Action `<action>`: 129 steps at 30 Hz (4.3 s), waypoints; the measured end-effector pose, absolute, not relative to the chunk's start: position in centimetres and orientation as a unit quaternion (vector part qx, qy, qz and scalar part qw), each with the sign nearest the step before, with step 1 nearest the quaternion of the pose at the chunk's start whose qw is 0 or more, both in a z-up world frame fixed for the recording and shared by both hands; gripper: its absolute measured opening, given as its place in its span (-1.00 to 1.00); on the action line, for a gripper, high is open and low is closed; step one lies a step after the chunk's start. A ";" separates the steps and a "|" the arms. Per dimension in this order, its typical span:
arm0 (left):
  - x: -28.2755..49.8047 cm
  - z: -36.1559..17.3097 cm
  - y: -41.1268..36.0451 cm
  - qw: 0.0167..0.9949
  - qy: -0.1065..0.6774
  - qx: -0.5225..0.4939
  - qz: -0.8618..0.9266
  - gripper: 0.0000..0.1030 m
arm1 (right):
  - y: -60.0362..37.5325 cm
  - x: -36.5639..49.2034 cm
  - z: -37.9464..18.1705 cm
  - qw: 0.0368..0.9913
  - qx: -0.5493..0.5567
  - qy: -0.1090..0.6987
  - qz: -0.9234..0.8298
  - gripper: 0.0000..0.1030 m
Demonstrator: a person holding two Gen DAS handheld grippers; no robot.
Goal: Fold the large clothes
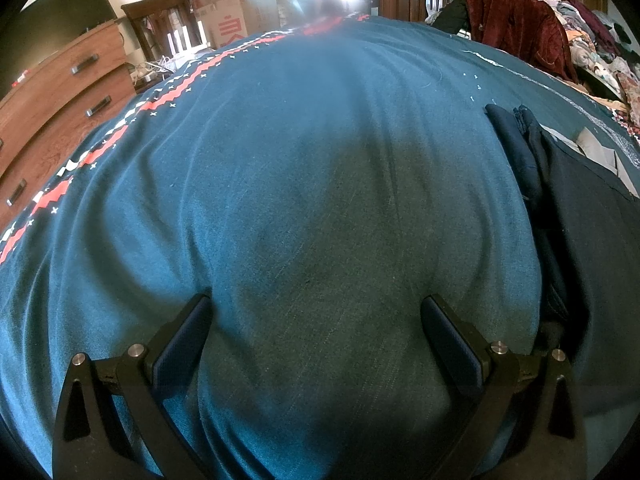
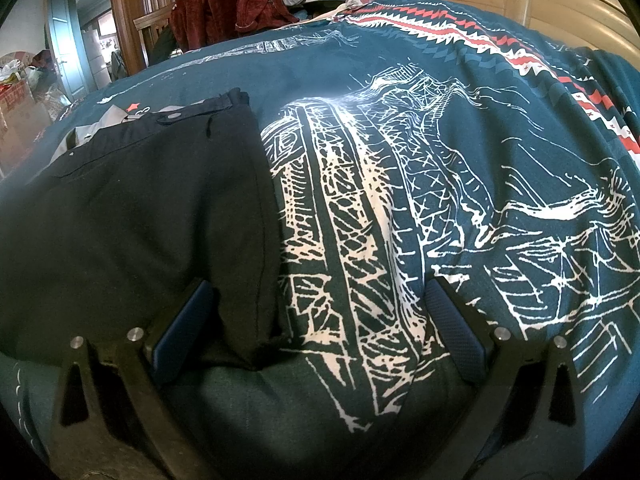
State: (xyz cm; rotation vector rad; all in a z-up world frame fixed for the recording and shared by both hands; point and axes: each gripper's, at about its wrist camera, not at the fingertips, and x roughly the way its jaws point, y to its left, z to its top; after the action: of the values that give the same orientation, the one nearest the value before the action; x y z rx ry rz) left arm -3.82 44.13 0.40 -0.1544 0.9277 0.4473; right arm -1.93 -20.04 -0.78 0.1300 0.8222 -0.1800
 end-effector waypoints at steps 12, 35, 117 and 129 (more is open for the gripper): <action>-3.8 0.4 44.0 0.867 0.443 -0.074 0.214 1.00 | -20.0 -1.9 -0.8 0.911 0.063 0.399 -0.087 1.00; -3.9 0.4 43.9 0.867 0.443 -0.073 0.214 1.00 | -20.0 -2.0 -0.8 0.911 0.064 0.399 -0.088 1.00; -6.2 4.1 37.2 0.904 0.338 -0.258 -0.047 -0.92 | 8.1 5.2 15.4 0.893 -0.025 0.365 0.261 0.97; -5.2 5.3 33.7 0.922 0.329 -0.190 -0.078 -0.92 | 31.1 15.2 5.9 0.738 -0.188 0.564 0.318 0.75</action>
State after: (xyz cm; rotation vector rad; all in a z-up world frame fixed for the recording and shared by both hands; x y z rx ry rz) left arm -5.15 33.69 5.29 -0.3909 0.6760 -0.1600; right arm 15.18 31.07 5.91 -0.4123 1.2384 0.6986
